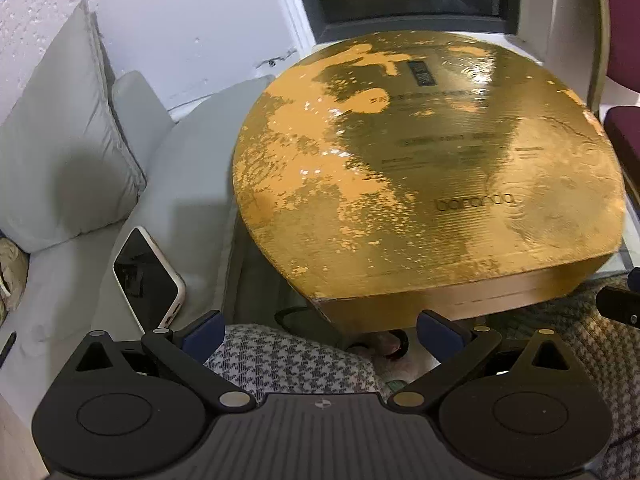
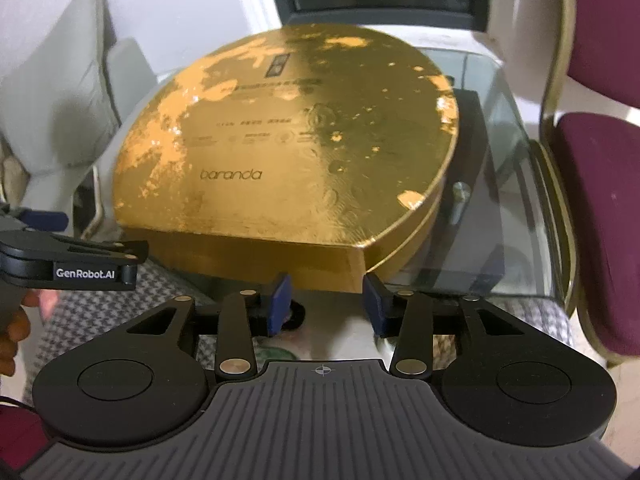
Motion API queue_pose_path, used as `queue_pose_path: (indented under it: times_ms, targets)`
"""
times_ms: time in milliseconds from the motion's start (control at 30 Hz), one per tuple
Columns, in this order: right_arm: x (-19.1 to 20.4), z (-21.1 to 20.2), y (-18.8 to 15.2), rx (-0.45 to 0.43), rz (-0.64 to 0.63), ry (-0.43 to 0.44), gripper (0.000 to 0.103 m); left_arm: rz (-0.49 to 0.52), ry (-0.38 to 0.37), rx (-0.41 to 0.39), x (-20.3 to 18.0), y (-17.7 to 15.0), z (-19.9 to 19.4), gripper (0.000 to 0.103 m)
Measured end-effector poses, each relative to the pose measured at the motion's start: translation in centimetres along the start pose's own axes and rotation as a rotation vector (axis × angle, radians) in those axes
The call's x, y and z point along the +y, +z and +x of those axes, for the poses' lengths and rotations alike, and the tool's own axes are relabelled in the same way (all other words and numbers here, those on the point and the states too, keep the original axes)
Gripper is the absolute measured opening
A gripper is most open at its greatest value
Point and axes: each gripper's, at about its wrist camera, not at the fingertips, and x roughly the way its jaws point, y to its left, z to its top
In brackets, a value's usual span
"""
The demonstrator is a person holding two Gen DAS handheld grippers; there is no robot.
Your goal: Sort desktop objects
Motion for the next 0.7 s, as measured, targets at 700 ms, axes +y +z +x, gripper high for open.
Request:
queue_pose_path:
  times_ms: [700]
  targets:
    - [-0.5, -4.6, 0.4, -0.047, 0.015, -0.047, 0.088, 0.033, -0.19, 0.04, -2.5, -0.4, -4.0, 0.102]
